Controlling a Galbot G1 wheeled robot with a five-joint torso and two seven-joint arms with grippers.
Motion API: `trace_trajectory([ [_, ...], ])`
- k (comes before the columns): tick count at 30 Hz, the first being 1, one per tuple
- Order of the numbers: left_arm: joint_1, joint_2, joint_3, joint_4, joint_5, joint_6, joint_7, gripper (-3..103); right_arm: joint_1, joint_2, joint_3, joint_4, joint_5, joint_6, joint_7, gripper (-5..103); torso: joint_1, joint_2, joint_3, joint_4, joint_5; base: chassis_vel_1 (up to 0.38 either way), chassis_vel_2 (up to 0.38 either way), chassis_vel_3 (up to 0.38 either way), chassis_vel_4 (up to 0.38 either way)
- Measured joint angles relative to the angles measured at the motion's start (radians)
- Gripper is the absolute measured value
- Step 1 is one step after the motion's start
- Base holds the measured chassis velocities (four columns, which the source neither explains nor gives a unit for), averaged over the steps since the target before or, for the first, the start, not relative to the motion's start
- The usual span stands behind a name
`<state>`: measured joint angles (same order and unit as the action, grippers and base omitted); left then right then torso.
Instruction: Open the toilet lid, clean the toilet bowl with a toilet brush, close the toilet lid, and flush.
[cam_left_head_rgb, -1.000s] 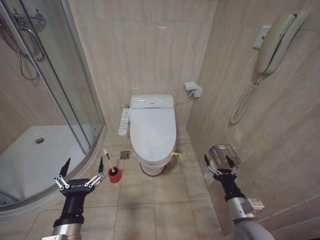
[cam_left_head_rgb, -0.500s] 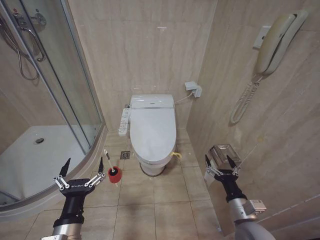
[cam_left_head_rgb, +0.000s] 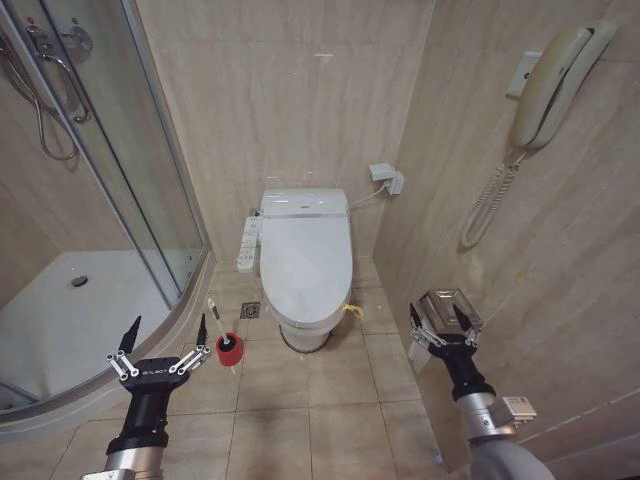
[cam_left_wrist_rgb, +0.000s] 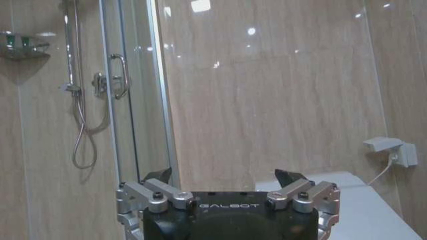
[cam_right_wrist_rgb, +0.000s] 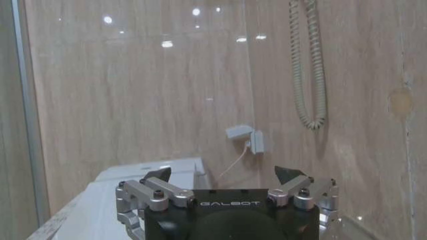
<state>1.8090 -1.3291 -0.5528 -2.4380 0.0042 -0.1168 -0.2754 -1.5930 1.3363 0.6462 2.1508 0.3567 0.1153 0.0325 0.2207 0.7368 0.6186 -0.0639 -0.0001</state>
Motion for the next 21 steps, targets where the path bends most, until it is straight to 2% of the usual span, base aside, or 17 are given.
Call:
trace_trajectory([
  [6,0.0,0.0,0.0,0.0,0.0,0.0,0.0,100,-0.025,0.014,-0.009,-0.023,-0.035,0.044,-0.009,100,0.0,0.0,0.0,-0.0001,0.0001,0.0,0.0,0.0,0.0],
  [21,0.0,0.0,0.0,0.0,0.0,0.0,0.0,100,-0.001,0.012,-0.015,-0.018,-0.014,0.044,-0.038,100,0.0,0.0,0.0,-0.0002,0.0001,-0.009,0.008,0.007,-0.004],
])
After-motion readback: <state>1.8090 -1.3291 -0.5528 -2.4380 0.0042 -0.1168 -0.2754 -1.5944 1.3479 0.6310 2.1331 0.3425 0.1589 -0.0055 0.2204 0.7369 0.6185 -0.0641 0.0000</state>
